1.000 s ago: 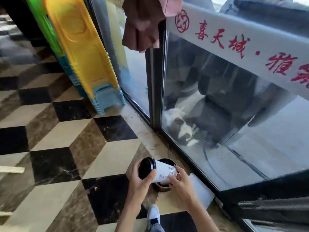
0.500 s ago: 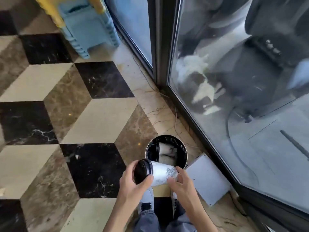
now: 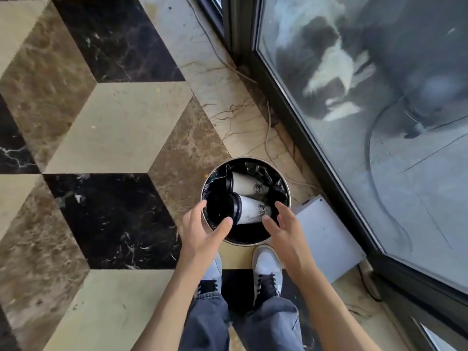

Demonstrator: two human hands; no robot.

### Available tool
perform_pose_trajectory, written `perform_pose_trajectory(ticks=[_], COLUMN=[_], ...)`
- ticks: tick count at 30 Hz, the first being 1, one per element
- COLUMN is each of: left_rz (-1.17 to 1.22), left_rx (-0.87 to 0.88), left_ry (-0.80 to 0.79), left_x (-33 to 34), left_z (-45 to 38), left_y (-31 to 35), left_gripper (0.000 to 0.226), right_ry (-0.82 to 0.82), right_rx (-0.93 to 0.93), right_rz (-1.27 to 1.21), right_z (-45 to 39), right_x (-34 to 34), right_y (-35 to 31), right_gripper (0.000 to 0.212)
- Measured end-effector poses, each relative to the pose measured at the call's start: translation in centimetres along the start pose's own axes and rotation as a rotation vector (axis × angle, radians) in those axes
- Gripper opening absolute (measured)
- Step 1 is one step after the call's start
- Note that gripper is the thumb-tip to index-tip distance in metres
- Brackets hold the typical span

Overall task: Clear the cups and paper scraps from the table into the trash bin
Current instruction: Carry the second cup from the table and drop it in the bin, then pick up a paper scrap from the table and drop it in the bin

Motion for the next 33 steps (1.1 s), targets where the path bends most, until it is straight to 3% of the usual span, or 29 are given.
perform_pose_trajectory(ticks=[6,10,13,19,22,24,27,33], left_rz=[0.112,0.196,0.221,0.352,0.423,0.463,0.493,0.503], left_rx=[0.143,0.284,0.403,0.688,0.810,0.868,0.921,0.965], left_ry=[0.097,0.141,0.199,0.316,0.346,0.383,0.429,0.543], left_x=[-5.2,-11.3,-17.0,-30.4,-36.4,-39.8,-44.0,-49.0], left_z=[2.9,7.5,12.9,27.1,33.9,37.9,42.4,49.0], left_y=[6.5,14.6,21.5,33.8,38.1,40.3,41.9,40.1], left_gripper=[0.067,0.074,0.086,0.078,0.079,0.083,0.086,0.087], right_ry=[-0.008,-0.012,-0.018,-0.050,-0.059,-0.052,-0.052,-0.085], right_rx=[-0.134,-0.302,-0.471,-0.775,-0.874,-0.950,-1.046,-1.189], right_rz=[-0.088,-0.062,-0.033,-0.064,-0.074,-0.054,-0.053,0.015], right_z=[4.3,10.1,16.5,33.3,42.1,47.2,52.6,58.6], right_x=[-0.7,-1.1,-1.7,-2.7,-2.5,-2.3,-2.2,-1.4], right_y=[-9.3,-19.4,-28.2,-45.0,-51.2,-54.3,-57.3,-59.5], right_gripper=[0.054,0.059,0.064,0.052,0.065,0.074,0.070,0.083])
Point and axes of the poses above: each hand's wrist, its own z-axis away from the middle knuckle, its own x-axis out of the palm, y = z × x, the point moved 5 cm from there along -z, towards the middle knuckle, and after that the axes turned 5 degrees about -z, right-handed, at the moved point
